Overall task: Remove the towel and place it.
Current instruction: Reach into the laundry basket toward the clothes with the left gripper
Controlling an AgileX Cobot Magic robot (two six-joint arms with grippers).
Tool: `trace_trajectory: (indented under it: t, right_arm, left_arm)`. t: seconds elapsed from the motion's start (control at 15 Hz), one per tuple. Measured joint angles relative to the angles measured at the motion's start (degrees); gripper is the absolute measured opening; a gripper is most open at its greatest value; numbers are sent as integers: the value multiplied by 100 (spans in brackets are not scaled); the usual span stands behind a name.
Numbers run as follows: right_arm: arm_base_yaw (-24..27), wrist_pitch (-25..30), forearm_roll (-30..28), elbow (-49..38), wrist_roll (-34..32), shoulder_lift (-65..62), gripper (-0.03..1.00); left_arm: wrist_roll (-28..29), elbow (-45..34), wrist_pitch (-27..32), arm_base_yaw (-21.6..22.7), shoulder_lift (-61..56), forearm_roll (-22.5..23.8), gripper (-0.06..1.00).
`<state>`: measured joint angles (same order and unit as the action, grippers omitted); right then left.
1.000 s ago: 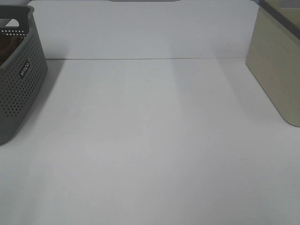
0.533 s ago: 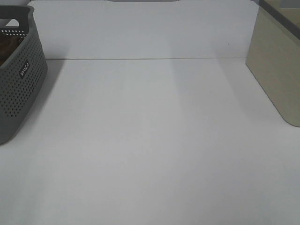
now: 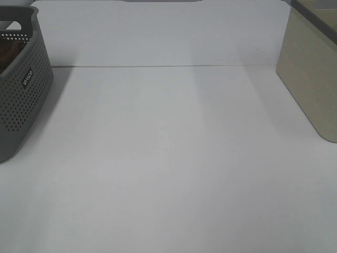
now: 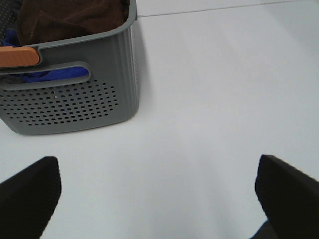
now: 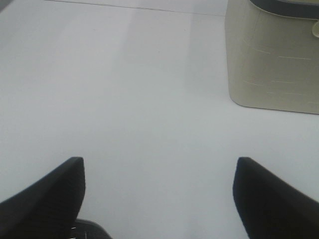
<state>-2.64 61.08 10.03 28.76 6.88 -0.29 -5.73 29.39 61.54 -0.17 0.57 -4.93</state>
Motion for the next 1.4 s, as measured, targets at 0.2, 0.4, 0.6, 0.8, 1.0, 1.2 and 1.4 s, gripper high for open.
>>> trace_trajectory:
  t: [0.2,0.4,0.6,0.8,1.0,1.2,1.4]
  right_arm:
    - [0,0,0,0,0,0,79]
    - [0,0,0,0,0,0,79]
    - [0,0,0,0,0,0,79]
    - [0,0,0,0,0,0,79]
    - [0,0,0,0,0,0,79]
    - [0,0,0,0,0,0,79]
    - [0,0,0,0,0,0,79]
  left_arm:
    - [-516,705,453,0,808,-34,99]
    - [-1639,2154,602,0,2722,126,99]
    - [-2343,3197,350,0,3988,567,99]
    - [-3117,4326,344,0,5724,1243,99]
    - [-3214,5180,338,0,7340,1707,99]
    - [-3919,6646,745,115,9242,1988,99]
    - [-4670,7242,745,762,10262,1925,99]
